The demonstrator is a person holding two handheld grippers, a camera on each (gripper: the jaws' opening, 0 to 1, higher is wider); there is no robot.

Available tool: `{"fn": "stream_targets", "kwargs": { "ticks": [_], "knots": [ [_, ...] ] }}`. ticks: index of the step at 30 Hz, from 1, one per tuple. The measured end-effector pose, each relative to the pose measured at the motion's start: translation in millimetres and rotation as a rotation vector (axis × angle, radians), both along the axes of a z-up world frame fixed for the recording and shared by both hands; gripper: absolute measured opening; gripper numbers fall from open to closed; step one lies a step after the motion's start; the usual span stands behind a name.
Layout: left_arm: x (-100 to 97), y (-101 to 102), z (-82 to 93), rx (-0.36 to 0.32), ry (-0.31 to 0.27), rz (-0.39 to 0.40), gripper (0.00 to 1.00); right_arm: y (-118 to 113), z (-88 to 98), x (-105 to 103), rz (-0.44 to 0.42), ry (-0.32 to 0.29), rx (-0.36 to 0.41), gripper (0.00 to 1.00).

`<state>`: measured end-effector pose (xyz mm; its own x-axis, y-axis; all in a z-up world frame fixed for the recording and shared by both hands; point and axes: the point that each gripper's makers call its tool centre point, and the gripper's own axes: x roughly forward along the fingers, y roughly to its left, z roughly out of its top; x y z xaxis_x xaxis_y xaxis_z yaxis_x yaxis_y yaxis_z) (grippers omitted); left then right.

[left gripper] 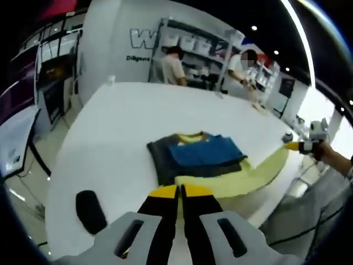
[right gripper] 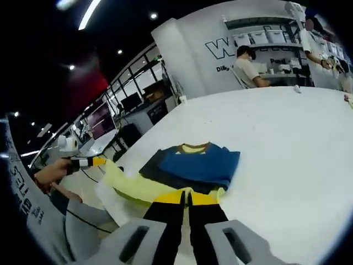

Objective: Fold the garment on the visible template until the final outline fits inside the template.

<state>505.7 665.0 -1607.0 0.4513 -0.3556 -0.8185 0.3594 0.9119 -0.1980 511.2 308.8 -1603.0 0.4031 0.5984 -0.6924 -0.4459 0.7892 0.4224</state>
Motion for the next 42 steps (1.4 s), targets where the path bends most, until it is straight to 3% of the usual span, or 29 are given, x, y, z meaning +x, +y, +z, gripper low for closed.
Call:
{"fn": "stream_targets", "kwargs": {
  "ticks": [3,4,6,9,10,12,13,14,15,17,18,19,20,21,22,23,24,27,32,34,38,42],
  "knots": [
    [0.0,-1.7,10.8,-0.015,-0.008,-0.002,0.00,-3.5,4.2,5.9,-0.035,0.000,0.022,0.00],
    [13.1,1.1,15.9,0.000,-0.067,0.019,0.00,-4.2,8.2,12.2,-0.056,-0.014,0.038,0.00],
    [44.7,-4.6,35.8,-0.060,-0.157,0.078,0.00,-7.8,19.6,34.7,-0.092,-0.050,0.057,0.00],
    [79.5,-8.3,52.4,-0.112,-0.231,0.106,0.00,-5.3,40.8,65.2,-0.106,-0.117,0.085,0.00],
    [99.8,-6.3,60.7,-0.134,-0.268,0.124,0.00,-6.0,60.1,91.5,-0.126,-0.225,0.084,0.00],
    [132.2,-4.5,77.0,-0.150,-0.339,0.141,0.00,-6.7,86.6,123.5,-0.134,-0.298,0.105,0.00],
    [139.1,-3.5,80.0,-0.150,-0.353,0.146,0.00,-5.2,97.5,142.7,-0.142,-0.316,0.133,0.00],
    [171.3,4.6,97.1,-0.142,-0.434,0.145,0.00,-0.1,111.0,163.7,-0.174,-0.356,0.218,0.00],
    [189.5,7.0,101.7,-0.145,-0.445,0.154,0.00,-2.9,108.0,189.7,-0.170,-0.362,0.179,0.00],
    [224.5,4.9,103.7,-0.137,-0.463,0.131,0.00,0.2,103.3,229.3,-0.179,-0.365,0.176,0.00],
    [256.1,-1.5,100.8,-0.111,-0.476,0.086,0.00,1.7,101.8,244.4,-0.185,-0.361,0.178,0.00],
    [264.3,-2.6,99.4,-0.106,-0.480,0.076,0.00,1.8,100.8,251.2,-0.195,-0.354,0.187,0.00],
    [284.1,-8.6,91.9,-0.083,-0.476,0.024,0.00,2.9,91.3,271.0,-0.186,-0.341,0.173,0.00],
    [298.0,-6.9,79.9,-0.056,-0.451,-0.003,0.00,-0.3,77.5,295.2,-0.201,-0.330,0.168,0.00],
    [314.7,-5.3,66.2,-0.028,-0.441,-0.026,0.00,-2.2,71.0,302.1,-0.211,-0.323,0.162,0.00],
    [334.3,-6.5,43.8,-0.021,-0.418,-0.025,0.00,-10.4,46.7,318.9,-0.246,-0.273,0.161,0.00],
    [341.0,-3.1,35.0,-0.015,-0.413,-0.020,0.00,-8.4,40.0,324.7,-0.236,-0.263,0.176,0.00],
    [348.1,1.6,13.8,-0.044,-0.376,0.038,0.00,-8.8,26.1,331.3,-0.231,-0.246,0.154,0.00],
    [347.1,-0.8,4.6,-0.058,-0.350,0.072,0.00,-7.7,19.4,336.9,-0.273,-0.224,0.195,0.00],
    [361.1,6.8,-19.2,-0.042,-0.316,0.106,0.00,-9.7,8.4,348.6,-0.302,-0.209,0.215,0.00],
    [370.0,11.3,-29.8,-0.048,-0.315,0.160,0.00,-10.9,-9.2,357.2,-0.346,-0.186,0.208,0.00],
    [362.2,8.9,-43.1,-0.037,-0.286,0.182,0.00,-11.5,-22.1,366.2,-0.378,-0.161,0.222,0.00]
  ]
}}
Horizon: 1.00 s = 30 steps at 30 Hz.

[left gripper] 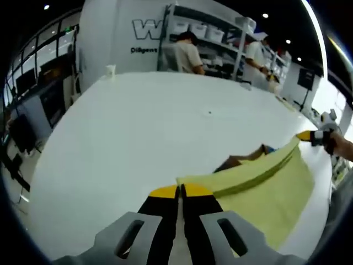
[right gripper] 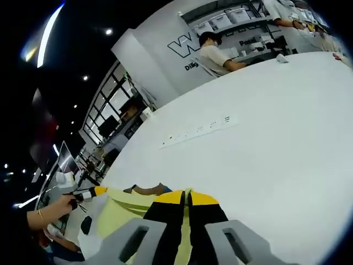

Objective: Fold the garment on the visible template until the final outline fits inside the template.

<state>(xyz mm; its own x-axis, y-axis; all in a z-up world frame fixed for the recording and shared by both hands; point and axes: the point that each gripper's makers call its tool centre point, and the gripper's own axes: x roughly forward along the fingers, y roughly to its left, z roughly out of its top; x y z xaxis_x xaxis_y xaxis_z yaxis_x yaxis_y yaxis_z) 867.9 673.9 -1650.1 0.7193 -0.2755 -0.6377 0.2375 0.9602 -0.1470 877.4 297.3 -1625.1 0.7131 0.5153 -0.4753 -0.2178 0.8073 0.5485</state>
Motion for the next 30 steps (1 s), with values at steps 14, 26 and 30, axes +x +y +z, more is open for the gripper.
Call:
{"fn": "stream_targets", "kwargs": {
  "ticks": [14,26,30],
  "knots": [
    [5.2,0.1,-23.6,-0.045,0.063,0.045,0.00,1.0,-35.2,9.1,0.033,0.049,-0.083,0.00],
    [-5.4,-3.2,1.5,0.135,-0.157,-0.267,0.28,10.1,-41.9,-12.0,0.368,-0.055,-0.474,0.37],
    [-11.2,-6.0,-9.1,0.186,-0.134,-0.352,0.46,3.5,-53.6,-10.6,0.340,-0.034,-0.461,0.38]
  ]
}}
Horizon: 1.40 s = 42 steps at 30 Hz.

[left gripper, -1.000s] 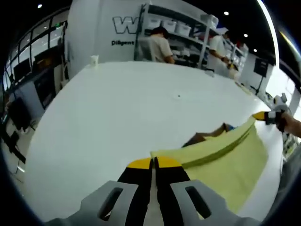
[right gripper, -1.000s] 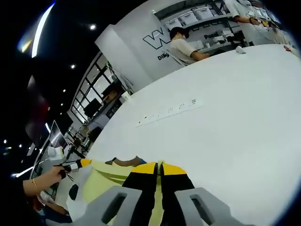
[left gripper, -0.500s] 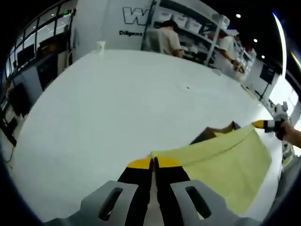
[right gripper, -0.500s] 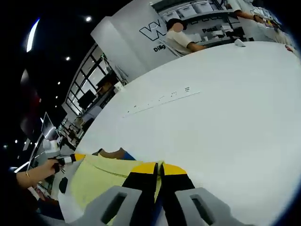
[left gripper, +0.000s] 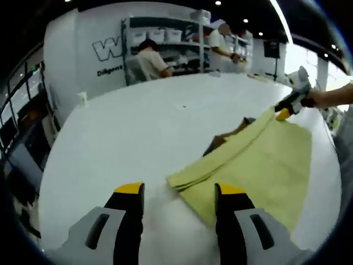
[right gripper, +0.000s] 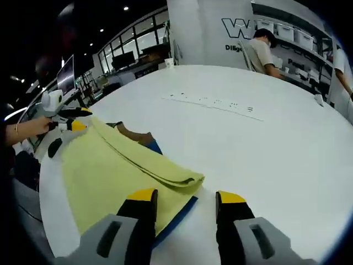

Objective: Fold the garment on the visible template until the final outline fits inside the template.

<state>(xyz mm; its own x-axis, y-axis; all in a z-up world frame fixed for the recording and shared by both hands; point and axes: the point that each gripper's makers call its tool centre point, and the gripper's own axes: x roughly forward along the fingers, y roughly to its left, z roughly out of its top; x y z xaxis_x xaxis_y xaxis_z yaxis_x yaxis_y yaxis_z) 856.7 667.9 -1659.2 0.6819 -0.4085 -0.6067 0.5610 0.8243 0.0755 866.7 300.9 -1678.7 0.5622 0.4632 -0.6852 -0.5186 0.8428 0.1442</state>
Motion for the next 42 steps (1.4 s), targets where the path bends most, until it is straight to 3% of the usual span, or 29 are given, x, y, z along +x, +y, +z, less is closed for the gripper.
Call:
{"fn": "stream_targets", "kwargs": {
  "ticks": [2,6,12,14,16,21,26,32,38,42],
  "knots": [
    [0.0,1.0,-7.5,0.046,0.019,-0.006,0.40,1.7,1.2,1.1,-0.014,0.000,0.013,0.37],
    [10.5,-3.4,-11.4,-0.003,0.022,0.037,0.37,2.1,-1.2,7.0,-0.017,0.011,0.000,0.34],
    [39.9,-13.9,-13.8,0.004,0.036,0.048,0.35,4.6,8.2,24.3,-0.058,0.009,0.019,0.33],
    [50.3,-13.9,-8.9,-0.064,0.063,0.125,0.31,4.0,10.6,30.8,-0.100,0.013,0.044,0.32],
    [64.7,-16.8,3.7,-0.155,0.023,0.153,0.29,-0.4,11.8,37.0,-0.147,0.026,0.067,0.31],
    [50.6,-5.6,2.5,-0.102,0.048,0.148,0.28,-2.4,22.5,34.9,-0.143,0.008,0.085,0.31],
    [25.4,5.6,-0.9,-0.103,0.065,0.141,0.28,-8.1,26.2,14.4,-0.075,0.001,0.046,0.30],
    [6.0,15.4,6.2,-0.123,0.072,0.159,0.28,-15.0,25.2,9.8,-0.097,0.016,0.070,0.29],
    [-22.6,11.0,28.2,-0.129,0.067,0.136,0.28,-7.7,24.9,-20.2,0.045,0.031,0.031,0.22],
    [-37.0,15.3,25.4,-0.146,0.082,0.149,0.27,-5.7,30.1,-46.4,0.112,0.027,0.003,0.16]
  ]
}}
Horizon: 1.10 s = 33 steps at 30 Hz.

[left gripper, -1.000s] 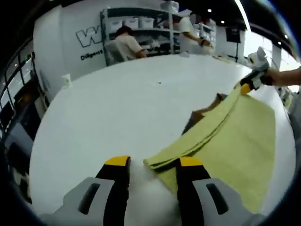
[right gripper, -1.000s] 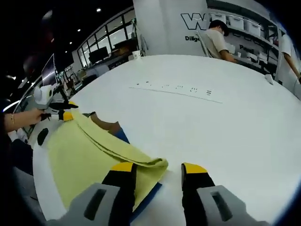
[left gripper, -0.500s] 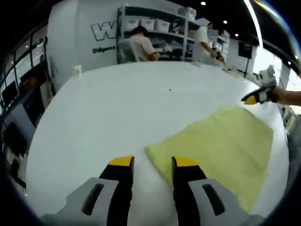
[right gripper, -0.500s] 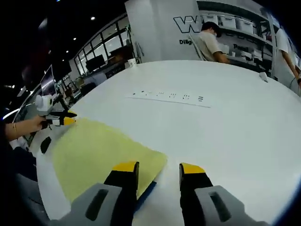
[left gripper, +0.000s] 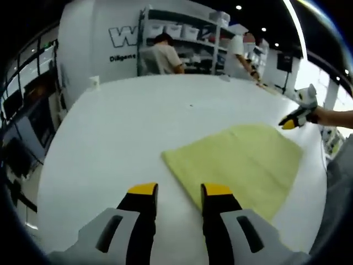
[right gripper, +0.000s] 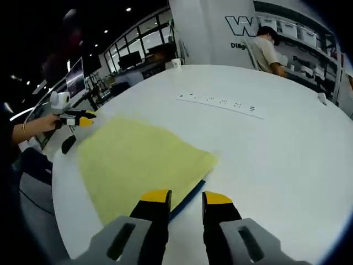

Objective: Fold the garment on the visible template until the final outline fits inside the template.

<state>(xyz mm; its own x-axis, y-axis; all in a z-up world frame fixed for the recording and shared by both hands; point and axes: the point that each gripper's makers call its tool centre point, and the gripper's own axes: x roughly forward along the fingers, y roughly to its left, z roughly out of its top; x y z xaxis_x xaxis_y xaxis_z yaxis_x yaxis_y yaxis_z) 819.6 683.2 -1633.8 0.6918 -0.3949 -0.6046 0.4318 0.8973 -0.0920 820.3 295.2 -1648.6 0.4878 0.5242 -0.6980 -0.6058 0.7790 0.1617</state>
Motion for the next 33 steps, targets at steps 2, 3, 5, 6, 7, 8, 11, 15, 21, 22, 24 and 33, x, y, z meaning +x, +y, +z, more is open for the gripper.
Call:
{"fn": "stream_targets", "kwargs": {
  "ticks": [2,3,5,6,7,8,11,15,21,22,24,33],
  "knots": [
    [-14.2,-3.5,2.1,-0.010,0.001,0.006,0.26,-1.0,1.9,-8.7,0.006,0.006,-0.001,0.18],
    [-24.0,-5.5,2.0,-0.011,0.003,-0.002,0.25,-0.2,-1.9,-16.6,0.004,0.007,-0.002,0.18],
    [-36.4,-8.6,0.4,-0.018,0.011,-0.013,0.26,-0.3,-1.6,-26.4,0.016,0.012,0.000,0.18],
    [-41.5,-9.5,-1.1,-0.016,0.021,-0.019,0.26,-0.4,-0.7,-32.1,0.017,0.015,0.000,0.18],
    [-43.7,-9.9,-1.7,-0.014,0.023,-0.021,0.26,-1.1,-0.3,-38.1,0.015,0.018,-0.002,0.18],
    [-51.3,-13.9,-1.7,-0.012,0.028,-0.024,0.26,-1.7,0.0,-37.6,0.016,0.018,0.000,0.18],
    [-58.2,-13.9,-1.6,-0.016,0.038,-0.027,0.26,-2.0,0.6,-42.1,0.014,0.022,0.005,0.17],
    [-73.9,-18.3,-0.5,-0.031,0.055,-0.034,0.25,-0.3,0.0,-65.7,0.043,0.038,-0.008,0.16],
    [-86.7,-15.7,-9.8,-0.016,0.083,-0.037,0.24,-3.2,-3.9,-86.5,0.065,0.067,-0.026,0.14],
    [-88.7,-14.4,-12.8,-0.032,0.095,-0.031,0.24,-3.4,-5.0,-88.9,0.064,0.066,-0.025,0.14],
    [-92.8,-15.0,-15.1,-0.041,0.104,-0.026,0.24,-3.7,-7.0,-93.9,0.063,0.070,-0.026,0.14],
    [-107.4,-21.7,-24.9,-0.040,0.151,-0.031,0.22,-2.2,-19.9,-111.0,0.058,0.109,-0.018,0.13]
  ]
}}
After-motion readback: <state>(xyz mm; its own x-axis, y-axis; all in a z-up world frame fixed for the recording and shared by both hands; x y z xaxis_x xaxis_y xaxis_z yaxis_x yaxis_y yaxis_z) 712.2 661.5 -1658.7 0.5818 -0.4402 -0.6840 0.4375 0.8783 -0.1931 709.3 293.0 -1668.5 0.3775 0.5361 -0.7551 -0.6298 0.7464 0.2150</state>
